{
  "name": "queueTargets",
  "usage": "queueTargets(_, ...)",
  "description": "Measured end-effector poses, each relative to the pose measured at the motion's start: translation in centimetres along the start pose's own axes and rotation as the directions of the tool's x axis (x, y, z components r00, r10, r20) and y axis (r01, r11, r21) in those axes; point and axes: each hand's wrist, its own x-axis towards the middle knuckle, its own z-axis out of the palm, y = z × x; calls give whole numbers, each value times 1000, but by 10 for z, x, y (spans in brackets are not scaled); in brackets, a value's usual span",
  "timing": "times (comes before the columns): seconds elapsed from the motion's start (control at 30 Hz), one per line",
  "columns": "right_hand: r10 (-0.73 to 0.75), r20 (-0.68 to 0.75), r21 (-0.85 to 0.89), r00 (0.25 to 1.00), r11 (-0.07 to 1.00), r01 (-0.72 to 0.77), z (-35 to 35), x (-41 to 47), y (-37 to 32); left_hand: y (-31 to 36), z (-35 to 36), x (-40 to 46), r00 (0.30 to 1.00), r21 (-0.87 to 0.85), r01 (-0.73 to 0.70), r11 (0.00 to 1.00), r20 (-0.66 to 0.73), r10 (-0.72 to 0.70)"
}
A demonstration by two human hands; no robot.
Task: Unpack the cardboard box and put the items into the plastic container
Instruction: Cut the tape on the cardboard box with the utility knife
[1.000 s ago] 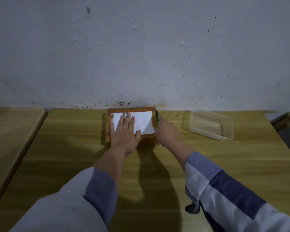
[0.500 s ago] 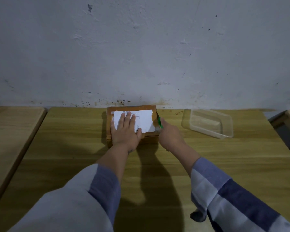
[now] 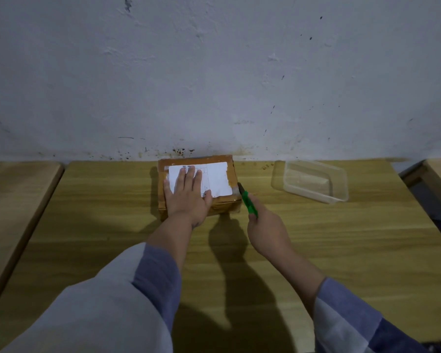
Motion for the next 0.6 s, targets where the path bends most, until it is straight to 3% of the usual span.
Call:
queueTargets(0.1, 12, -160, 293, 987, 955, 36, 9, -7, 3, -1, 0, -1, 1000, 9, -4, 1000, 5, 4)
queueTargets(0.23, 40, -220, 345, 975, 938, 39, 29, 17, -3, 3, 1, -6, 1000, -2, 13, 1000, 11, -13)
queueTargets(0.4, 165, -207, 483, 964, 874, -46, 44, 42, -8, 13, 1, -20, 996, -21, 75, 997, 54, -74)
queueTargets(0.53, 157, -125, 415, 980, 905, -92, 35, 55, 2, 16, 1, -33, 990, 31, 105, 994, 94, -107)
queueTargets(0.6, 121, -59, 401, 991, 912, -87, 27, 62, 7, 12, -2, -35, 996, 88, 39, 995, 82, -46)
